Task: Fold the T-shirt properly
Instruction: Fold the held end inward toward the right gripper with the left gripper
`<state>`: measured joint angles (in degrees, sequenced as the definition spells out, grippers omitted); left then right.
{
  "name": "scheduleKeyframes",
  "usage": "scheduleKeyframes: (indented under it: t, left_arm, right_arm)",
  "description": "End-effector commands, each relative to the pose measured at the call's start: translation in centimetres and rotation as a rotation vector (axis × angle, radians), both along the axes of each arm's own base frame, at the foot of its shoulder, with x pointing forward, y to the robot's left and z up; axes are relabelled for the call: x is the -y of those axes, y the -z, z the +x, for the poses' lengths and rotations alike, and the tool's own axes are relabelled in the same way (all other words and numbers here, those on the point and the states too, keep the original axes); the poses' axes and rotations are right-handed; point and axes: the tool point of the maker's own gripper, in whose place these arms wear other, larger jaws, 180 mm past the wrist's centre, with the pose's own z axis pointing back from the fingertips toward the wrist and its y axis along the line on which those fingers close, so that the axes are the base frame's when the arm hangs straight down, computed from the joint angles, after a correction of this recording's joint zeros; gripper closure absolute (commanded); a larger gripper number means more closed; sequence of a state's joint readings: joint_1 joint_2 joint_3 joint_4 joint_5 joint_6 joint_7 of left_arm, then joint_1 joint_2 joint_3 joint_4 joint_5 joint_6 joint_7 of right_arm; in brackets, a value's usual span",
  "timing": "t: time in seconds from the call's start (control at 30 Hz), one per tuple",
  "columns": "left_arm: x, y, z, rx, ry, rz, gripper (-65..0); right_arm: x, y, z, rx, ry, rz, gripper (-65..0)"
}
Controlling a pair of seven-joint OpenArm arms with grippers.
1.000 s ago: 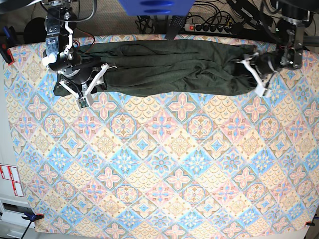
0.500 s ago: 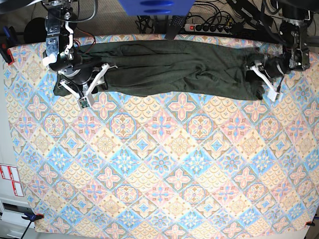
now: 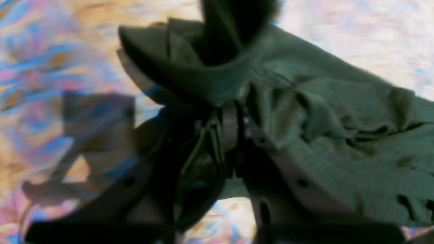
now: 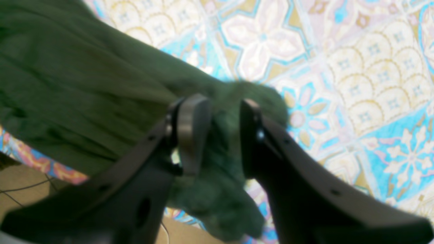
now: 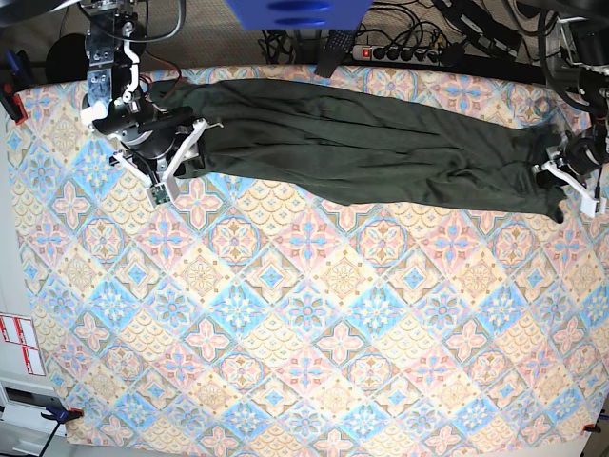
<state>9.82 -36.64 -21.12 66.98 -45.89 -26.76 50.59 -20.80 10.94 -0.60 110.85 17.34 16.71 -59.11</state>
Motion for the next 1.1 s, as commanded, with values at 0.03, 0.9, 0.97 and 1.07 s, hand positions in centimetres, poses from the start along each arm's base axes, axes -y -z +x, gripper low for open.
scheduleKeyframes:
  t: [0.03, 0.9, 0.97, 1.07]
  left_arm:
    - [-0.8, -2.4, 2.0, 0.073, 0.013, 0.024, 0.0]
    - [20.8, -1.7, -0.1, 0.049, 0.345, -0.231, 0.0]
    - [22.0, -1.4, -0.4, 0.039, 0.376, -0.247, 0.0]
    - [23.9, -1.1, -0.6, 0.037, 0.386, -0.285, 0.0]
  right_arm:
    - [0.0, -1.0, 0.8, 0.044, -0.006, 0.006, -19.6]
    - [0.2, -1.1, 1.0, 0.05, 0.001, 0.005, -19.6]
    - [0.2, -1.1, 0.9, 0.048, 0.001, 0.004, -19.6]
    - [0.2, -1.1, 0.9, 0.048, 0.001, 0.004, -19.6]
